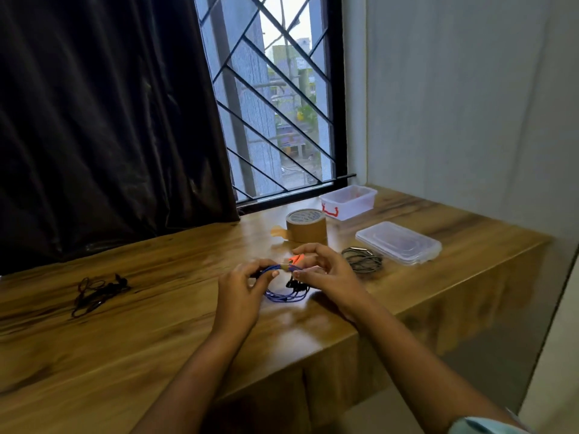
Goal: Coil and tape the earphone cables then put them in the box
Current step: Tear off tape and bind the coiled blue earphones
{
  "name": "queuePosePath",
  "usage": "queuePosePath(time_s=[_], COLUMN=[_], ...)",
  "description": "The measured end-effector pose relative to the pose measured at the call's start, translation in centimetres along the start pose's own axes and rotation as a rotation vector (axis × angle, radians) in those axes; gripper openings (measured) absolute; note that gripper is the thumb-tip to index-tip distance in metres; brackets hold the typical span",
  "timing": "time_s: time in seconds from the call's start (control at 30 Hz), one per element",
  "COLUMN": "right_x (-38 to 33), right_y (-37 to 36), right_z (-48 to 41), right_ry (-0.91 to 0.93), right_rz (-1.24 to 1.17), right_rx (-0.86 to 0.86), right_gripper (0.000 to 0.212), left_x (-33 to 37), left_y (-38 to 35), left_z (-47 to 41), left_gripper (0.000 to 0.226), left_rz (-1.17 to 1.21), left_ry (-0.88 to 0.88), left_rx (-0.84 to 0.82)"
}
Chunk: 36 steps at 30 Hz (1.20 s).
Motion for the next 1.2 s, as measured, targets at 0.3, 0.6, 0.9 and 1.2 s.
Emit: queuePosePath(time_s=[0.3, 0.6, 0.9, 1.2], right_x=[-1.1, -1.0, -0.6, -0.8], right_y=[0.8, 1.4, 1.5, 1.2], right_z=[1.1, 1.0, 0.7, 0.9], right_ry=[-0.028, -0.101, -0.103, 0.066], right_rz=[-0.069, -0.248, -0.178, -0.044], right_rx=[0.063, 0.05, 0.042, 0.093], right_gripper=[0.02, 0.02, 0.024, 0.033], left_x=[2.4, 2.2, 2.6, 3.7], left_y=[-1.5, -2.0, -2.1, -2.8], left_z=[0.8, 1.2, 1.3, 0.0], left_gripper=[0.024, 0.028, 0.034, 0.023], left_rz=[-0.213, -0.391, -0.316, -0.104], left_ry=[-0.205, -0.328, -0.179, -0.086], left_rx=[0.068, 0.062, -0.033, -0.1])
Point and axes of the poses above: each hand's wrist, its own z-axis away from the middle knuckle, its own y-axis out of the back of the hand, x = y × z, the point moved 1 cm from there along -z, towards the middle knuckle, and after that the axes turned 15 degrees about -z, right-handed, at the moved point
